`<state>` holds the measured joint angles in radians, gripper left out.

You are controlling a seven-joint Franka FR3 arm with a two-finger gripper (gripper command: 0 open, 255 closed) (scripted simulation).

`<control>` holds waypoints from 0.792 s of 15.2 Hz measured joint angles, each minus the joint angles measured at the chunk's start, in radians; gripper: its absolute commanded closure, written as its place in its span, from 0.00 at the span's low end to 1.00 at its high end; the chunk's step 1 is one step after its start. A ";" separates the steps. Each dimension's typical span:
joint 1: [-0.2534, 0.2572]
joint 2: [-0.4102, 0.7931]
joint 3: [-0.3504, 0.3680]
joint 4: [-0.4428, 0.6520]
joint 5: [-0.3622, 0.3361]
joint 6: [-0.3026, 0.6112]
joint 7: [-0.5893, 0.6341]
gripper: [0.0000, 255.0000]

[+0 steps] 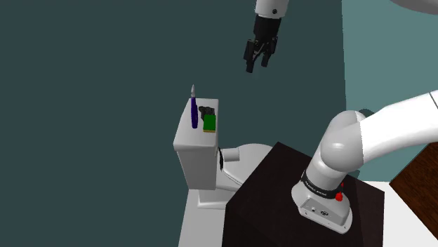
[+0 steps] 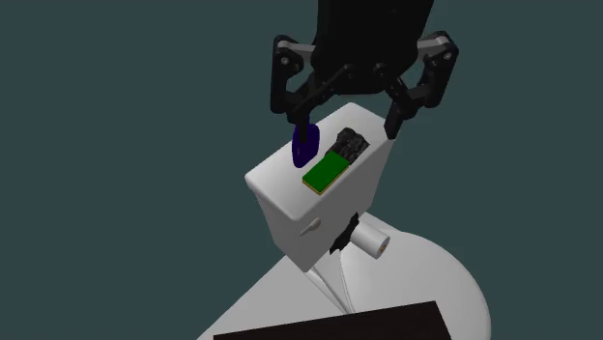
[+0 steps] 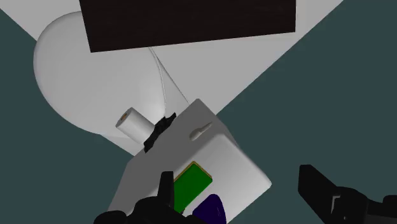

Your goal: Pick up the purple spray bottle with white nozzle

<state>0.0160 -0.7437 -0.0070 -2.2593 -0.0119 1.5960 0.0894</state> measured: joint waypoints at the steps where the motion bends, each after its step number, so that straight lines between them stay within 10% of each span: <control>1: 0.000 0.000 0.000 0.000 0.000 0.000 0.000 0.00; 12: -0.046 0.344 0.085 0.115 0.020 0.212 0.250 0.00</control>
<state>-0.0303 -0.3998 0.0776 -2.1441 0.0077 1.8082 0.3398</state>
